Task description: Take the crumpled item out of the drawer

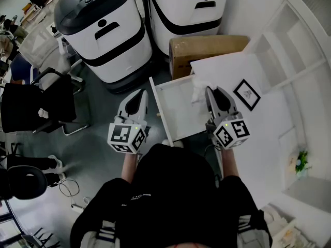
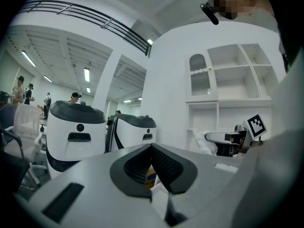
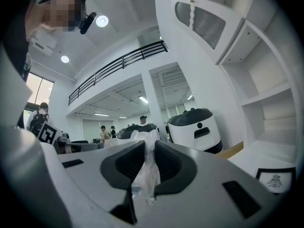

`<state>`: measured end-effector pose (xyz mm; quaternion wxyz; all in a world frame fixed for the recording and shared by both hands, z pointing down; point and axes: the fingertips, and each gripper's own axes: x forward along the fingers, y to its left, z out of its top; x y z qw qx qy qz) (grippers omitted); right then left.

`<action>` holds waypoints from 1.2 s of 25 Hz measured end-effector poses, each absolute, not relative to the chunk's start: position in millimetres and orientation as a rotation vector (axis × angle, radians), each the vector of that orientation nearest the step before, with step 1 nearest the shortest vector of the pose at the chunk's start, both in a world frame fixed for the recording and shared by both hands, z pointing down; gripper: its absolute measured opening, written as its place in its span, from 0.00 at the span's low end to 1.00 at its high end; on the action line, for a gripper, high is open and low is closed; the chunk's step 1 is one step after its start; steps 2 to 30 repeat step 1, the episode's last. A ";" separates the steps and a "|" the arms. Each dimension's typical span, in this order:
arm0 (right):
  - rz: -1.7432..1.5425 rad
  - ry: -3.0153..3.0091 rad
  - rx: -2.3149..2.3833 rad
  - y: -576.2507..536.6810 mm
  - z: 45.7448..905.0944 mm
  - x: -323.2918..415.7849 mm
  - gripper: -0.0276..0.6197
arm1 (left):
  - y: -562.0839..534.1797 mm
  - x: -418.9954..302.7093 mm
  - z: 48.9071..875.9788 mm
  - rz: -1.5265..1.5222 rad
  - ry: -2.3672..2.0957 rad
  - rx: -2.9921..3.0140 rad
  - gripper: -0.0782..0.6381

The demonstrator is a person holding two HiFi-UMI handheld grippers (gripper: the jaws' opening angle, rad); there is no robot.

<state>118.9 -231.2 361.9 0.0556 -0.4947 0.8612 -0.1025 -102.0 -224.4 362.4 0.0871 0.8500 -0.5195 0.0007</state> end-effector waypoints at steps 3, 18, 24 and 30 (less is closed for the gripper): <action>-0.311 2.614 -1.503 -231.4 362.4 119.6 0.13 | -224.6 -101.7 362.7 0.004 -1.548 2.532 0.11; -0.311 2.614 -1.503 -231.4 362.4 119.6 0.13 | -224.6 -101.7 362.7 0.004 -1.548 2.532 0.11; -0.311 2.614 -1.503 -231.4 362.4 119.6 0.13 | -224.6 -101.7 362.7 0.004 -1.548 2.532 0.11; -0.311 2.614 -1.503 -231.4 362.4 119.6 0.13 | -224.6 -101.7 362.7 0.004 -1.548 2.532 0.11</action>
